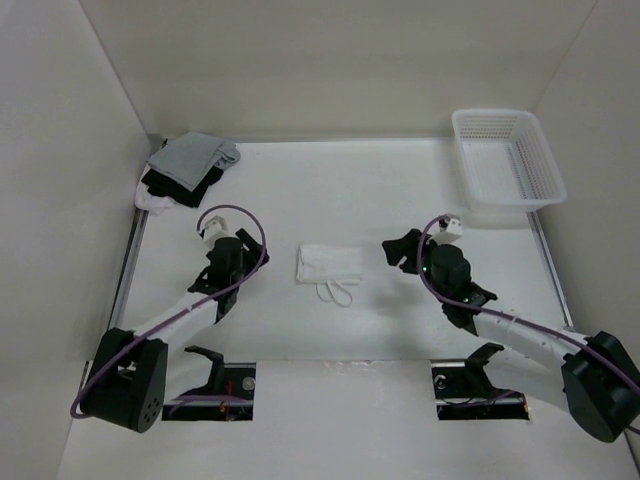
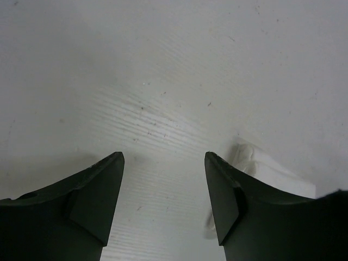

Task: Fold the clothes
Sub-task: Fold the tank top

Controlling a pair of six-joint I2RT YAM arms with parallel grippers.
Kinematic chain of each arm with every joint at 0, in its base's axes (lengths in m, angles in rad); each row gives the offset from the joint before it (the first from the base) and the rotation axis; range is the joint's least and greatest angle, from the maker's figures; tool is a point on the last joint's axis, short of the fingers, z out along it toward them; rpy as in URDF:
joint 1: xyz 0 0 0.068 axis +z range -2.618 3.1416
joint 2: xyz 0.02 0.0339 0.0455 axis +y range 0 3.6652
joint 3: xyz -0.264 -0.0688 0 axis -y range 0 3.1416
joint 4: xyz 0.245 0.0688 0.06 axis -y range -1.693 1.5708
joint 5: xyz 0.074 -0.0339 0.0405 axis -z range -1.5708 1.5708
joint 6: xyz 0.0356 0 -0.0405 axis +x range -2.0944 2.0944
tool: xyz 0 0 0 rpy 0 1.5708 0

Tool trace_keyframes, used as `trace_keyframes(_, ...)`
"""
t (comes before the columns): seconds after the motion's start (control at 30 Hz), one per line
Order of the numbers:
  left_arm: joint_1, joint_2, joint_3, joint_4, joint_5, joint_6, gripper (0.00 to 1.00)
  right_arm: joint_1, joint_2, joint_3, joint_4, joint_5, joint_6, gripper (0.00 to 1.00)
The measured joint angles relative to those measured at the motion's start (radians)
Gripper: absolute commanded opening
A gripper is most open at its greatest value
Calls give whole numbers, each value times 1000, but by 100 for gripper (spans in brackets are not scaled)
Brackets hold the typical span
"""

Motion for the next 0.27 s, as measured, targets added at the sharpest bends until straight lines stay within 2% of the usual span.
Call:
trace_keyframes(0.17,-2,-55,-14,-45,-5,-4,59,-44,5,-69,9,47,2,67)
trace_keyframes(0.27,-16,-47,-14,-54,-7,-3,62,-55,30,-70,32,50,3,67)
